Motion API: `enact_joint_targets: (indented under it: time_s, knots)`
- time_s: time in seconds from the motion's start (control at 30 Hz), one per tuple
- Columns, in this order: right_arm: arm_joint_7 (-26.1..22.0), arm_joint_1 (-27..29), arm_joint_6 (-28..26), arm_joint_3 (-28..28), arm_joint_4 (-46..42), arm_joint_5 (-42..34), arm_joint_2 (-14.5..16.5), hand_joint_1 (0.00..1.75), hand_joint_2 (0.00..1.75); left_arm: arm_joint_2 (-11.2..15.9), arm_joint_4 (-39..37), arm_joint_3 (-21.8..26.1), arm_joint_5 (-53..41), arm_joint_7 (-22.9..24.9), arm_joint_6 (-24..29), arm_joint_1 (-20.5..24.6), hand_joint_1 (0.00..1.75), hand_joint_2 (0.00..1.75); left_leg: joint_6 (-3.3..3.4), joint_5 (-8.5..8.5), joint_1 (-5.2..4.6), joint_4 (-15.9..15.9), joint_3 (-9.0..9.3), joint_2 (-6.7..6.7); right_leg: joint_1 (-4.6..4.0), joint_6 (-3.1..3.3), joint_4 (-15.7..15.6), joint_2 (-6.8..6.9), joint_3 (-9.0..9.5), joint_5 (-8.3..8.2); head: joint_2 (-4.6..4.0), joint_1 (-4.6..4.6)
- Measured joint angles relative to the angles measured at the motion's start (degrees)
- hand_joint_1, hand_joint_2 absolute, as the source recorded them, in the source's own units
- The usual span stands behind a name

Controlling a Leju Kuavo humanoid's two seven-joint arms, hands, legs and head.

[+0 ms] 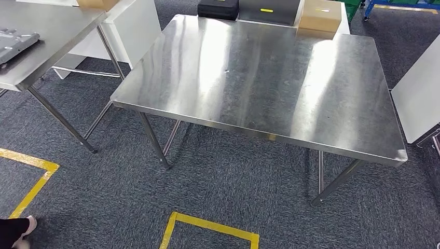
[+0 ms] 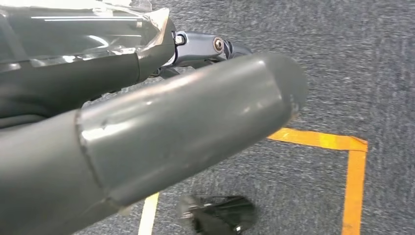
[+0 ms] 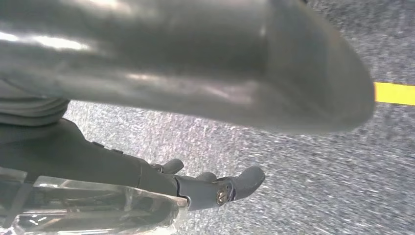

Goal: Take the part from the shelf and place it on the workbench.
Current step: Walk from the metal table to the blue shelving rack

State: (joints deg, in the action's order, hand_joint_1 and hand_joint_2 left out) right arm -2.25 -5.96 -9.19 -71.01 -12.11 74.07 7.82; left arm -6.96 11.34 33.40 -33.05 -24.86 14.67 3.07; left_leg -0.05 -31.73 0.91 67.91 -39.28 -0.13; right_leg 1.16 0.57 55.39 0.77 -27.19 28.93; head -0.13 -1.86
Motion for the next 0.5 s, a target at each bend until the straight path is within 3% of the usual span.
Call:
enact_joint_targets:
  time_s: [0.03, 0.07, 0.1, 0.17, 0.23, 0.3, 0.37, 0.43, 0.5]
  knots:
    - [0.0, 0.04, 0.01, 0.0, 0.0, 0.0, 0.0, 0.0, 0.0, -0.01, 0.0, 0.0, 0.0, 0.0, 0.0, 0.0, 0.0, 0.0, -0.15, -1.71, 0.05, 3.56, -0.5, 0.0, -0.14, 0.1, 0.05, 0.15, -0.7, -0.56, 0.0, -0.02]
    - [0.0, 0.06, 0.01, 0.0, 0.0, 0.0, -0.01, 0.0, 0.0, 0.0, 0.0, 0.0, 0.0, 0.0, 0.0, 0.0, 0.0, 0.0, -0.21, -2.0, 0.11, 5.76, -0.38, 0.0, -0.26, 0.06, 0.13, 0.26, -1.29, -1.1, 0.0, 0.01]
    - [0.0, 0.05, 0.01, 0.0, 0.0, 0.0, -0.01, 0.0, 0.0, 0.0, 0.0, 0.0, 0.01, 0.0, 0.0, 0.0, 0.0, 0.0, -0.17, -1.13, 0.17, 6.11, 0.58, 0.0, -0.33, -0.05, 0.25, 0.31, -1.9, -1.6, 0.0, -0.01]
    - [0.0, 0.02, 0.01, 0.01, 0.0, 0.02, -0.02, 0.0, 0.0, -0.01, 0.0, 0.0, 0.04, 0.0, 0.0, 0.04, 0.0, 0.0, 0.17, 1.75, 0.23, 0.82, 5.5, -0.01, -0.39, -0.43, 0.61, 0.34, -3.0, -2.5, 0.0, -0.02]
    - [0.0, 0.01, 0.03, 0.06, 0.0, 0.08, 0.01, 0.0, 0.0, 0.0, 0.0, 0.0, 0.07, -0.01, 0.01, 0.16, 0.0, 0.0, 0.66, 2.58, 0.06, -7.1, 11.08, -0.05, -0.6, -1.05, 0.95, 0.37, -3.93, -3.25, 0.0, 0.01]
    - [0.0, -0.09, 0.05, 0.16, 0.0, 0.14, 0.04, 0.0, 0.0, 0.01, 0.0, 0.01, 0.09, -0.03, 0.04, 0.22, 0.0, 0.0, 1.0, 2.05, -0.32, -10.74, 12.93, -0.08, -0.68, -1.92, 1.07, 0.45, -4.54, -4.09, 0.0, 0.05]
    - [0.0, -0.13, 0.07, 0.27, 0.0, 0.18, 0.03, 0.0, 0.0, -0.02, -0.01, 0.02, 0.17, -0.04, 0.13, 0.22, 0.0, 0.0, 1.65, 2.43, -0.43, -11.56, 12.16, 0.04, -0.64, -2.68, 1.37, 0.44, -5.32, -4.49, 0.0, 0.14]
    - [0.01, -0.04, 0.19, 0.38, 0.0, 0.26, -0.01, 0.0, 0.0, -0.07, -0.01, 0.04, 0.24, -0.04, 0.29, 0.24, 0.0, 0.0, 2.82, 3.4, -0.34, -12.14, 10.94, 0.22, -0.69, -2.5, 3.98, 0.18, -6.82, -1.98, 0.0, 0.37]
    - [0.04, 0.01, 0.35, 0.45, 0.0, 0.34, -0.05, 0.0, 0.0, -0.06, -0.01, 0.11, 0.33, -0.03, 0.45, 0.23, 0.0, 0.0, 3.65, 4.59, -0.54, -12.14, 9.45, 0.29, -0.62, -1.62, 10.25, -0.07, -8.75, 3.05, 0.0, 0.55]
